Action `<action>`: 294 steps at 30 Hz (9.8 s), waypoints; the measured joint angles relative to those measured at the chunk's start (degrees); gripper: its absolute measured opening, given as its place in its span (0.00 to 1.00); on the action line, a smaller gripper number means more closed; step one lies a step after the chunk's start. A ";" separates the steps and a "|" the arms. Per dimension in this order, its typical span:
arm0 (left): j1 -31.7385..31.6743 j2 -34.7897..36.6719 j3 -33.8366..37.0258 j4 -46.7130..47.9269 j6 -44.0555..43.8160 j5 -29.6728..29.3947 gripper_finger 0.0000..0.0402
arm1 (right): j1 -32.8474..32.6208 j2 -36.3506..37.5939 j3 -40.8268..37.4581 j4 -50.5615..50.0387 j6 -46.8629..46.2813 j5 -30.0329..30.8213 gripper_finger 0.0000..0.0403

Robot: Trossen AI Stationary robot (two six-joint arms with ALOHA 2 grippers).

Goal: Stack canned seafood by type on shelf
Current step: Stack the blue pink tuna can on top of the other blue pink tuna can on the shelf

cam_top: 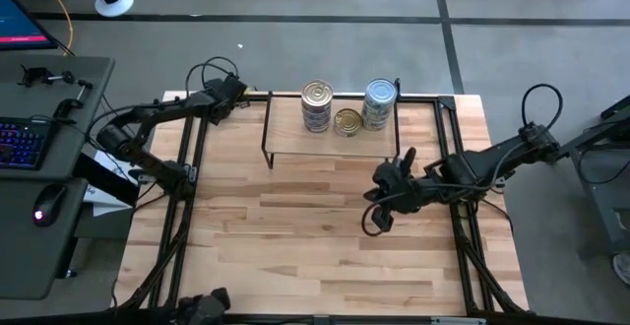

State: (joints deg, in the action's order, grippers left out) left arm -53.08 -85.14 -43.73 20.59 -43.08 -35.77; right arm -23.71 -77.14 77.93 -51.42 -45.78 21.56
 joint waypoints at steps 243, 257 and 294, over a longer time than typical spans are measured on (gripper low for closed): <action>96.04 5.44 11.83 -6.22 -28.75 -3.93 0.00 | 8.98 -59.69 53.37 -18.53 82.62 -23.47 0.74; 96.04 5.74 11.83 -5.79 -28.63 -4.71 0.00 | 8.90 -59.93 46.82 -13.45 84.82 -23.26 0.69; 88.19 34.79 11.83 10.30 -2.76 -20.72 0.00 | 16.26 -36.61 54.86 -8.39 78.27 33.57 0.42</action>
State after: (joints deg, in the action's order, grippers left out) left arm 35.11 -50.35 -31.90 30.89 -45.84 -56.49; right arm -7.45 -113.75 132.79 -59.81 32.49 55.13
